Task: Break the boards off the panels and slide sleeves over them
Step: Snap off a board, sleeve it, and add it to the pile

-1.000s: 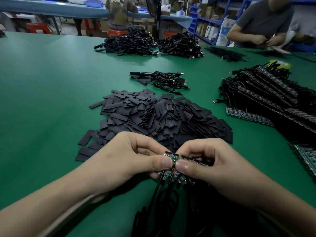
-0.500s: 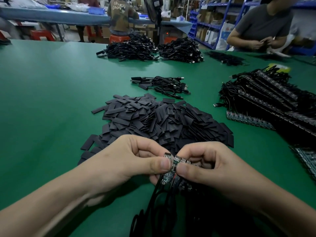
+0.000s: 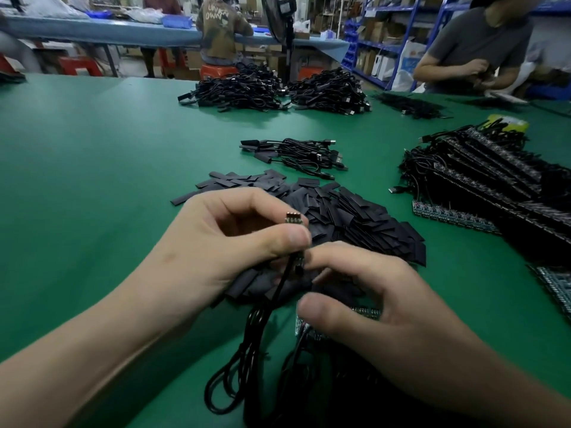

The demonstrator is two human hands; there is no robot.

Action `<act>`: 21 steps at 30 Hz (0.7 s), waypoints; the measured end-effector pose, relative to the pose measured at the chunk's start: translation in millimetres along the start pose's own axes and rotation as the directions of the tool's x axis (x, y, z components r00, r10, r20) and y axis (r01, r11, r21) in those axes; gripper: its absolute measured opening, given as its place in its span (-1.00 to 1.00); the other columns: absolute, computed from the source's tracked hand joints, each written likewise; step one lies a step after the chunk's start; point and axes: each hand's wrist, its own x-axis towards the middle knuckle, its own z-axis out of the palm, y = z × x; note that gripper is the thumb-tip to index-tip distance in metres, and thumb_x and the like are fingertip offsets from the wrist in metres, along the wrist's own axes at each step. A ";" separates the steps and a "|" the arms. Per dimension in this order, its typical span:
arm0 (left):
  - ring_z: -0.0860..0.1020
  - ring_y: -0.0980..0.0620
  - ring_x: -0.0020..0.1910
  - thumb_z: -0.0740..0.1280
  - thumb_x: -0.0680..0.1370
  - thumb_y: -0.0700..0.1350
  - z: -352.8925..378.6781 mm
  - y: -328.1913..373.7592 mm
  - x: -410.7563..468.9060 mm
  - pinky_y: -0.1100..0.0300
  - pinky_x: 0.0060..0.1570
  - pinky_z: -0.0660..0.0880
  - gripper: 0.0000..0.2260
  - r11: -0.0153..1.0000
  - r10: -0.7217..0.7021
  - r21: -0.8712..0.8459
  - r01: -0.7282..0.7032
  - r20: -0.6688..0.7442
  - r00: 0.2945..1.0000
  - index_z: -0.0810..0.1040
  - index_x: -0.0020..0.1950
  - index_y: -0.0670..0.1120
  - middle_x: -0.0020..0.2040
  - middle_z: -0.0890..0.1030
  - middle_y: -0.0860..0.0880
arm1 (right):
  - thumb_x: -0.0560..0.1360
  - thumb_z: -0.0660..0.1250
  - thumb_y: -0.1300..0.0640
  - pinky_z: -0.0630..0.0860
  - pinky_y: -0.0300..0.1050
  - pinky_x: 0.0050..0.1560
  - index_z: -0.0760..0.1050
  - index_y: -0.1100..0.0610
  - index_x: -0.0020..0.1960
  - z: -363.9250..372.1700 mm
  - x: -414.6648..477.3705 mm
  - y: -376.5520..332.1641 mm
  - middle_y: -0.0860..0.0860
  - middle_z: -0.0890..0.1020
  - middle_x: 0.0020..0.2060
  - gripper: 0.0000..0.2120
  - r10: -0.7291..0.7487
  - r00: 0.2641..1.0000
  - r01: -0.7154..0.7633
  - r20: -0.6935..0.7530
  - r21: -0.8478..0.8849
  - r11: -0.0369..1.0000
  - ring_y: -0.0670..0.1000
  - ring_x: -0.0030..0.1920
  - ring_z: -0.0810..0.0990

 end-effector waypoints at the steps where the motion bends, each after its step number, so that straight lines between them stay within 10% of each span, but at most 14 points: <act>1: 0.59 0.17 -0.31 0.58 0.26 -0.03 1.8 -0.4 -0.9 0.33 -0.33 0.53 -0.88 1.000 0.007 -0.010 -0.007 -0.005 1.000 0.69 -0.28 0.01 -0.25 0.67 0.06 | 0.53 0.41 -0.11 0.55 -0.17 0.16 0.66 -0.08 0.11 2.8 1.2 -4.3 -0.16 0.71 0.05 -0.80 0.027 0.999 -0.032 0.039 0.114 0.993 -0.13 0.12 0.66; 4: 0.56 0.08 -0.35 0.50 0.31 0.34 -0.3 0.7 -2.2 0.28 -0.43 0.52 -0.60 0.999 -0.023 -0.025 0.024 0.038 0.999 0.71 -0.14 0.03 -0.25 0.65 0.02 | 0.55 0.37 0.03 0.58 -0.26 0.12 0.68 0.06 -0.04 6.2 3.5 -12.4 -0.01 0.77 -0.05 -0.86 0.063 0.994 -0.096 0.088 0.449 0.888 -0.06 0.06 0.72; 7: 0.64 0.20 -0.17 0.33 0.47 0.37 -14.4 -11.2 5.0 0.31 -0.12 0.53 -0.60 0.958 0.000 0.285 0.029 -0.099 0.995 0.73 -0.05 0.09 -0.13 0.72 0.10 | 0.49 0.31 -0.04 0.64 -0.09 0.08 0.65 -0.01 -0.14 -2.5 7.9 -16.7 0.07 0.75 -0.23 -0.83 0.087 0.994 -0.108 0.066 0.676 0.729 0.11 -0.01 0.76; 10: 0.59 0.28 -0.06 0.34 0.57 0.11 -29.6 -27.2 8.1 0.35 -0.03 0.48 -0.80 0.567 0.172 0.821 -0.063 -0.043 0.984 0.72 0.07 0.11 -0.05 0.68 0.19 | 0.52 0.31 -0.01 0.65 -0.11 -0.24 0.58 0.06 -0.17 -37.7 13.7 -18.3 -0.01 0.59 -0.43 -0.82 0.041 0.999 -0.010 -0.019 0.793 0.609 0.04 -0.32 0.71; 13: 0.58 0.05 0.13 0.37 0.59 0.00 -32.9 -40.5 3.3 0.09 0.12 0.53 -0.79 0.282 0.119 0.945 -0.167 0.139 0.983 0.69 0.19 0.06 0.11 0.66 0.14 | 0.53 0.36 -0.11 0.52 -0.18 -0.48 0.52 0.07 -0.13 -78.3 16.1 -18.7 -0.06 0.45 -0.51 -0.75 0.045 0.999 -0.030 -0.007 0.651 0.759 -0.02 -0.57 0.51; 17: 0.58 -0.02 0.10 0.43 0.56 0.01 -30.4 -41.2 2.2 0.04 0.06 0.54 -0.78 0.204 0.127 0.957 -0.207 0.184 0.975 0.69 0.19 0.06 0.07 0.65 0.10 | 0.52 0.33 -0.25 0.36 -0.34 -0.52 0.59 0.09 -0.15 -82.2 9.8 -3.5 0.02 0.42 -0.58 -0.61 0.143 0.989 -0.138 -0.032 0.134 0.981 -0.01 -0.64 0.40; 21: 0.56 -0.06 0.02 0.45 0.54 -0.01 -29.1 -42.4 3.2 0.04 0.02 0.53 -0.79 0.169 0.128 0.962 -0.213 0.193 0.973 0.71 0.16 0.05 -0.02 0.63 0.05 | 0.55 0.26 -0.23 0.32 -0.23 -0.52 0.65 -0.08 -0.05 -51.6 6.3 15.4 -0.01 0.46 -0.55 -0.71 0.219 0.976 -0.220 -0.023 -0.153 0.963 -0.06 -0.58 0.44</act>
